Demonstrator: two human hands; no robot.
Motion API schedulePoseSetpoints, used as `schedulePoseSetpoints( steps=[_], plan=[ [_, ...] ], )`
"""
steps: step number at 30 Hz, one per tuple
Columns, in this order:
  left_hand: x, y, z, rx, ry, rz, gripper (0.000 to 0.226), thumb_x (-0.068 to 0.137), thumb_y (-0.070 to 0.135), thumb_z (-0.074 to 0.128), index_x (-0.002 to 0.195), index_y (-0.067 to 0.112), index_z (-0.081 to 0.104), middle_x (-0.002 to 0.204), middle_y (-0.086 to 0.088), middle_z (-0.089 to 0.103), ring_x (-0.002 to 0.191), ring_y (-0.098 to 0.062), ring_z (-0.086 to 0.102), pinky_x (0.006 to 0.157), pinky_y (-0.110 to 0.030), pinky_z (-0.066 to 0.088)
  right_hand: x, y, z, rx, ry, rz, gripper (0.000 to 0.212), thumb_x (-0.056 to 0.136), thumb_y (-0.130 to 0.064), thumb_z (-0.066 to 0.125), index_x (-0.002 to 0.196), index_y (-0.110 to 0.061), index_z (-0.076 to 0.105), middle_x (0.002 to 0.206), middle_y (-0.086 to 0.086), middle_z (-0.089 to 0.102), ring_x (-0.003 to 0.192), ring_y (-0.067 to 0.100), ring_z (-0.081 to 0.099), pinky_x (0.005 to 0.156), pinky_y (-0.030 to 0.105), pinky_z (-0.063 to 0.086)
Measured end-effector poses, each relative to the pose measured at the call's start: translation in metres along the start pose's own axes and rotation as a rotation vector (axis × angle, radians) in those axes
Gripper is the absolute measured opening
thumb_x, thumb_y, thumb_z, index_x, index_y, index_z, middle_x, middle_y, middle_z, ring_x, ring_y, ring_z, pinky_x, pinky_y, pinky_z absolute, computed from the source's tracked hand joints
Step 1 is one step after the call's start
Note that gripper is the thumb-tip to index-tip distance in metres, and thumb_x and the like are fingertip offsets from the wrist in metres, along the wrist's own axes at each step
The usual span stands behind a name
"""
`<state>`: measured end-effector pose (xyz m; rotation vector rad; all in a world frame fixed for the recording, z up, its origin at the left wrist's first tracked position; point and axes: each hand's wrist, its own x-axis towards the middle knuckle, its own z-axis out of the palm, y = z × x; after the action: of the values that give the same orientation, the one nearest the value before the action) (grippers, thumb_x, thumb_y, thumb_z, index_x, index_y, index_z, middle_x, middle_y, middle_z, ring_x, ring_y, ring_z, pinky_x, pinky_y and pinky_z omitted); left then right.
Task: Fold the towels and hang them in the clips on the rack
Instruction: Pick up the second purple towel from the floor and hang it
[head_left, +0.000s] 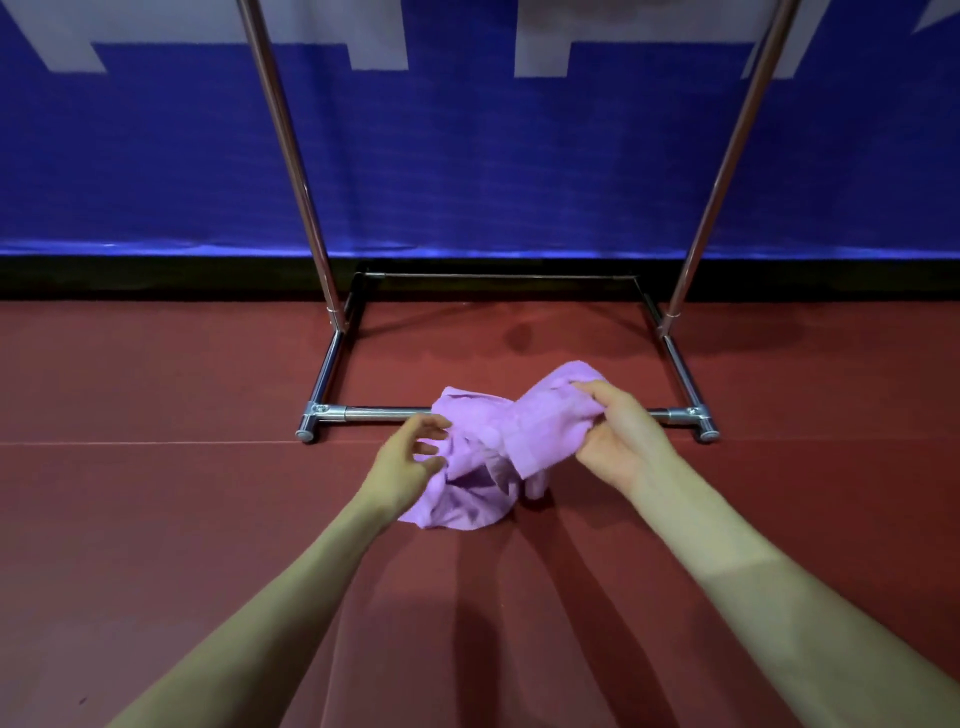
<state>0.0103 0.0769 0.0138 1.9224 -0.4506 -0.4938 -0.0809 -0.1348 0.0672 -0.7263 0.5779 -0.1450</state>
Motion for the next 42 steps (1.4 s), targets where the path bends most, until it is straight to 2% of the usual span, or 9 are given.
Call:
schedulePoseSetpoints(
  steps=[1, 4, 15, 22, 27, 30, 35, 39, 42],
  plan=[
    [-0.002, 0.006, 0.004, 0.013, -0.094, 0.018, 0.045, 0.076, -0.007, 0.062, 0.106, 0.027, 0.056, 0.107, 0.003, 0.062, 0.093, -0.013, 0.057, 0.074, -0.008, 0.045, -0.001, -0.003, 0.004, 0.046, -0.064, -0.016, 0.006, 0.079, -0.002, 0.054, 0.076, -0.007, 0.053, 0.077, 0.011, 0.048, 0.064, 0.012, 0.056, 0.062, 0.019, 0.051],
    [0.0, 0.017, 0.019, 0.039, -0.212, 0.017, 0.052, 0.066, 0.021, 0.066, 0.112, 0.043, 0.053, 0.108, 0.006, 0.063, 0.092, -0.01, 0.061, 0.083, -0.02, 0.049, 0.003, -0.007, 0.006, 0.056, -0.223, -0.052, 0.047, 0.052, -0.01, 0.078, 0.086, -0.01, 0.046, 0.082, 0.012, 0.038, 0.076, 0.016, 0.043, 0.068, 0.021, 0.046],
    [0.002, 0.035, 0.037, 0.072, -0.301, 0.092, 0.047, 0.076, -0.02, 0.043, 0.097, 0.019, 0.058, 0.091, 0.012, 0.06, 0.088, -0.001, 0.058, 0.075, -0.006, 0.042, -0.005, -0.015, 0.001, 0.214, -0.061, -0.085, 0.02, 0.063, 0.006, 0.052, 0.067, -0.011, 0.043, 0.058, 0.007, 0.045, 0.049, 0.013, 0.053, 0.053, 0.016, 0.048],
    [0.0, 0.015, 0.055, -0.02, -0.313, 0.034, 0.047, 0.082, 0.004, 0.068, 0.104, 0.041, 0.05, 0.108, 0.012, 0.056, 0.103, -0.005, 0.058, 0.086, -0.015, 0.049, -0.009, -0.022, 0.018, 0.325, 0.067, -0.076, 0.017, 0.056, 0.003, 0.036, 0.065, -0.008, 0.045, 0.063, 0.008, 0.042, 0.057, 0.015, 0.05, 0.044, 0.013, 0.047],
    [0.006, 0.01, 0.063, 0.1, -0.224, -0.011, 0.027, 0.086, 0.01, 0.065, 0.111, 0.016, 0.057, 0.093, 0.006, 0.055, 0.089, -0.01, 0.055, 0.086, -0.018, 0.044, 0.004, -0.028, 0.022, 0.458, 0.082, -0.001, 0.03, 0.054, 0.017, 0.047, 0.078, -0.001, 0.046, 0.078, 0.008, 0.042, 0.072, 0.014, 0.046, 0.095, 0.017, 0.038],
    [0.006, 0.005, 0.061, 0.034, -0.189, -0.106, 0.023, 0.092, 0.014, 0.059, 0.07, 0.017, 0.05, 0.069, 0.004, 0.045, 0.067, -0.009, 0.044, 0.07, -0.016, 0.038, 0.018, -0.029, 0.014, 0.566, 0.063, 0.019, 0.069, 0.028, 0.027, 0.06, 0.087, -0.007, 0.05, 0.079, 0.004, 0.041, 0.084, -0.002, 0.048, 0.082, 0.012, 0.044],
    [0.006, -0.004, 0.042, -0.216, -0.059, -0.223, 0.018, 0.098, 0.018, 0.048, 0.099, 0.01, 0.064, 0.099, -0.007, 0.068, 0.093, -0.02, 0.06, 0.097, -0.037, 0.044, 0.005, -0.033, 0.012, 0.483, 0.097, 0.053, 0.036, 0.071, 0.013, 0.039, 0.099, 0.003, 0.059, 0.084, 0.009, 0.057, 0.083, 0.012, 0.056, 0.088, 0.02, 0.048],
    [0.008, -0.001, 0.031, -0.597, 0.054, -0.281, 0.024, 0.1, 0.009, 0.04, 0.084, 0.009, 0.058, 0.074, -0.012, 0.061, 0.057, -0.019, 0.058, 0.053, -0.025, 0.051, 0.0, -0.027, 0.002, 0.236, 0.267, 0.081, 0.026, 0.092, 0.0, 0.039, 0.073, -0.003, 0.057, 0.05, 0.003, 0.061, 0.043, 0.009, 0.06, 0.049, 0.017, 0.051],
    [0.009, 0.0, 0.024, -0.662, 0.071, -0.296, 0.03, 0.098, 0.008, 0.041, 0.077, 0.014, 0.06, 0.061, -0.006, 0.057, 0.048, -0.014, 0.049, 0.045, -0.02, 0.041, -0.001, -0.015, -0.006, 0.133, 0.312, 0.078, 0.015, 0.091, -0.002, 0.045, 0.087, -0.004, 0.059, 0.071, 0.012, 0.072, 0.057, 0.016, 0.067, 0.066, 0.025, 0.056]
  ],
)
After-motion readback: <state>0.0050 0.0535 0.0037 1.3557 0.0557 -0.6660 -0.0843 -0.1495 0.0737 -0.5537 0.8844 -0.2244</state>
